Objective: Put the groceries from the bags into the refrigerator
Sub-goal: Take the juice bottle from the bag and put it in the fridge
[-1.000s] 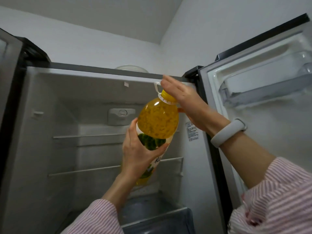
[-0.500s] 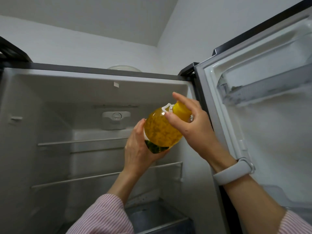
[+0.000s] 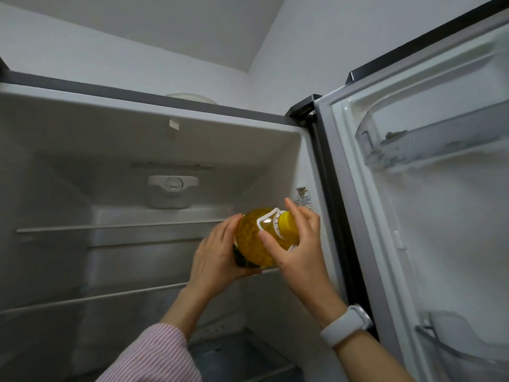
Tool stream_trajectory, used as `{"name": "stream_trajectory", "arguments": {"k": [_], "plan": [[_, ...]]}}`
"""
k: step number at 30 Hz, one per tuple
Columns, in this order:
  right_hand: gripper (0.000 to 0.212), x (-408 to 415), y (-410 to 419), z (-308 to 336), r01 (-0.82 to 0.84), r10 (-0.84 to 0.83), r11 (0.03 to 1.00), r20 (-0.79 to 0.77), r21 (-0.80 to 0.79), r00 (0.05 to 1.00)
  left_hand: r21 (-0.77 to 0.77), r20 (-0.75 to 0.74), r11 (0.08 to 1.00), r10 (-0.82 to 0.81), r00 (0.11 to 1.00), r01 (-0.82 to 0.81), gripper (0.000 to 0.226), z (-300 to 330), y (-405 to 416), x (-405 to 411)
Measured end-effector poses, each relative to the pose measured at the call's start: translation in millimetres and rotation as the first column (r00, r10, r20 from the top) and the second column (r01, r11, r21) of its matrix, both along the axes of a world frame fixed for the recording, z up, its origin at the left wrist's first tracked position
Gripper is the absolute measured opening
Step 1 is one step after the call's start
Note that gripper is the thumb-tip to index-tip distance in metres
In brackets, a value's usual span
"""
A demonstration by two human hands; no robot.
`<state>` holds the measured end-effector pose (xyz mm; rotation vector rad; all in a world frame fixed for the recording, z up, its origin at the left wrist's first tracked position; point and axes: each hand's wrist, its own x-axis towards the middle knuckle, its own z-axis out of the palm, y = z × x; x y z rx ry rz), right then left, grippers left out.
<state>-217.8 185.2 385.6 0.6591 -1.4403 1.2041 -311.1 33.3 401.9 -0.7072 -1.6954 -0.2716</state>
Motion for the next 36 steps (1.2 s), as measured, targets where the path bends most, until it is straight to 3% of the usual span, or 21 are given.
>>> {"name": "stream_trajectory", "arguments": {"k": [3,6,11,16,20,23,26,29,32,34,36], "plan": [[0.063,-16.2,-5.1,-8.2,0.011,-0.01,1.0,0.013,-0.026,1.0,-0.041,0.099,0.998,0.042,0.994,-0.038,0.114,2.3,-1.7,-7.2],[0.06,-30.9,-9.6,-13.8,0.06,-0.06,0.998,-0.006,-0.025,0.998,0.048,0.253,0.996,-0.083,0.964,0.074,0.109,-2.9,1.3,-15.7],[0.066,-46.4,-13.5,-18.0,0.159,-0.158,0.986,0.027,-0.038,0.987,0.174,0.225,0.959,-0.259,0.939,0.223,0.08,-28.2,-2.9,-18.9],[0.074,-66.9,-23.0,-16.1,0.207,-0.207,0.977,0.019,-0.043,0.978,0.224,0.171,0.967,-0.163,0.972,0.123,0.071,-35.0,3.2,-27.8],[0.077,-86.6,-19.0,-27.9,0.281,-0.293,0.945,0.052,0.169,0.955,0.077,0.3,0.992,0.076,0.951,-0.103,0.066,-18.5,-2.0,-43.3],[0.065,-101.7,-15.6,-33.6,0.454,-0.493,0.814,0.014,0.363,0.87,0.149,0.441,0.988,-0.108,0.891,0.046,0.055,-9.0,-0.7,-48.5],[0.062,-114.7,-5.3,-46.2,0.644,-0.662,0.665,-0.103,0.377,0.743,0.189,0.31,0.968,-0.216,0.926,0.163,0.054,-15.8,-2.3,-44.9],[0.062,-119.5,-0.3,-59.1,0.64,-0.639,0.678,-0.142,0.362,0.756,0.091,0.371,0.947,-0.319,0.872,0.307,0.06,-26.2,-1.2,-42.0],[0.065,-124.6,-1.1,-60.0,0.617,-0.606,0.7,-0.158,0.359,0.78,0.118,0.442,0.92,-0.385,0.81,0.373,0.049,-26.4,5.1,-45.4],[0.066,-127.6,-1.5,-58.6,0.599,-0.588,0.707,-0.158,0.376,0.793,0.077,0.432,0.955,-0.292,0.853,0.287,0.046,-25.1,9.1,-47.2],[0.068,-128.8,-0.1,-57.0,0.566,-0.565,0.723,-0.134,0.396,0.814,-0.017,0.419,0.995,-0.081,0.904,0.097,0.048,-25.1,11.4,-51.7]]}}
